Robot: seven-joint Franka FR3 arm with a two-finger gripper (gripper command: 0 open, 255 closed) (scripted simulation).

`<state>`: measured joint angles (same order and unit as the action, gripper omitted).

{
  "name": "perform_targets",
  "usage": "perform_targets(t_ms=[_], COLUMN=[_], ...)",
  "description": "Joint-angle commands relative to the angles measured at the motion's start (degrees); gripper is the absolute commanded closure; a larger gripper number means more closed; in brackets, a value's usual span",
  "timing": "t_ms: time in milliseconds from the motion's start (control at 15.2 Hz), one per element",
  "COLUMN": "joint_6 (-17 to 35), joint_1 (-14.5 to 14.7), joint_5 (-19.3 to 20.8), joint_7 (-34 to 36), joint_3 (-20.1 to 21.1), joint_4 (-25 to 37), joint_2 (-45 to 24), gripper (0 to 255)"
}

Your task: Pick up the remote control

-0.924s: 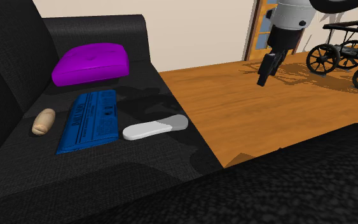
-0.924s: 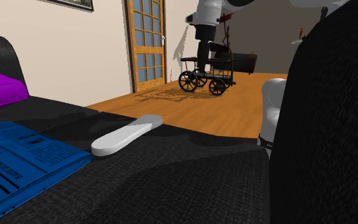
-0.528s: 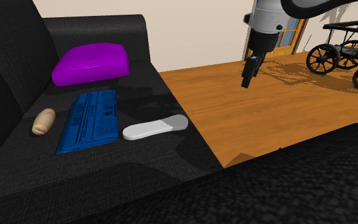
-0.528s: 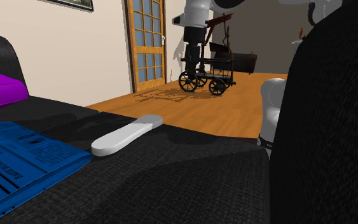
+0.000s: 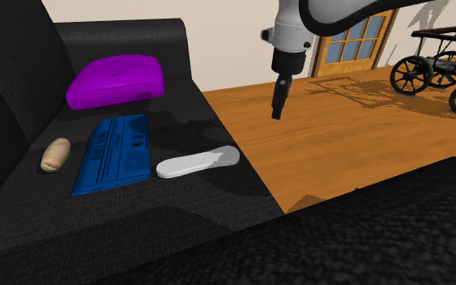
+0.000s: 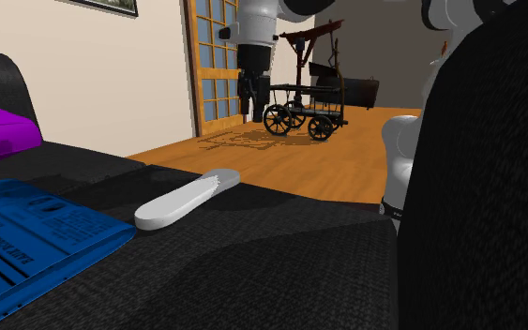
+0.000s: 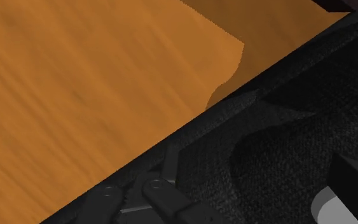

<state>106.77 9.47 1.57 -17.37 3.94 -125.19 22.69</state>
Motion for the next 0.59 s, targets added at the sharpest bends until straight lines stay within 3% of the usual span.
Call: perform_targets(t_ms=[0, 528], joint_6=[0.51, 1.75], joint_1=[1.37, 6.09], joint_5=[-0.30, -0.40], joint_7=[-1.87, -8.83], joint_3=[0.94, 5.03], joint_4=[2.57, 12.74], joint_2=[-3.38, -16.11], gripper=[0, 0])
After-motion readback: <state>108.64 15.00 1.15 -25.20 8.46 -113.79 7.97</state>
